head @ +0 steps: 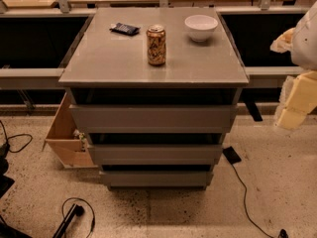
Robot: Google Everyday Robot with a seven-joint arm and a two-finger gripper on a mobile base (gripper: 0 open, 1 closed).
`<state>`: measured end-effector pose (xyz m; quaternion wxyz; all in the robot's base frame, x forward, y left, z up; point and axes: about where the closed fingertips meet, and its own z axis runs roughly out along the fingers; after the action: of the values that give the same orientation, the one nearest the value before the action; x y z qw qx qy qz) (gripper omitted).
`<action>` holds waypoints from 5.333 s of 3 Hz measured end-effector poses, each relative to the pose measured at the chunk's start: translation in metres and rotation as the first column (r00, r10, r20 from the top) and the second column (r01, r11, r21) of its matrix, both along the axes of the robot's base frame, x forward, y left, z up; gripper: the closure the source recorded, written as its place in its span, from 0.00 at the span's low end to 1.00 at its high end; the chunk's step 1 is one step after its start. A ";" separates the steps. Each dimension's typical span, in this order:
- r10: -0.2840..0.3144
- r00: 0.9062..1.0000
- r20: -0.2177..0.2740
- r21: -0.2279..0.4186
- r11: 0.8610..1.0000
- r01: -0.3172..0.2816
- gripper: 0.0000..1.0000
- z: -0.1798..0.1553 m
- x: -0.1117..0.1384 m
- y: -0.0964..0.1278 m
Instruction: Open bottom drawer
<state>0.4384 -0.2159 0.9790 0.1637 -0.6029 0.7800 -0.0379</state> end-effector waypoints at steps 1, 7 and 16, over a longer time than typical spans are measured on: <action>0.000 1.000 0.000 0.000 1.000 0.000 0.00 0.000 0.000 0.000; -0.115 0.984 -0.137 0.180 0.974 0.139 0.00 -0.283 -0.047 0.017; 0.027 0.994 -0.105 0.400 0.916 0.017 0.00 -0.643 0.081 0.158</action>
Offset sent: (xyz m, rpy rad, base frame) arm -0.0171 0.0081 -0.1105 0.1227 0.0402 -0.0268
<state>0.5191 -0.0582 0.3361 0.2412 -0.5598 0.7773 0.1556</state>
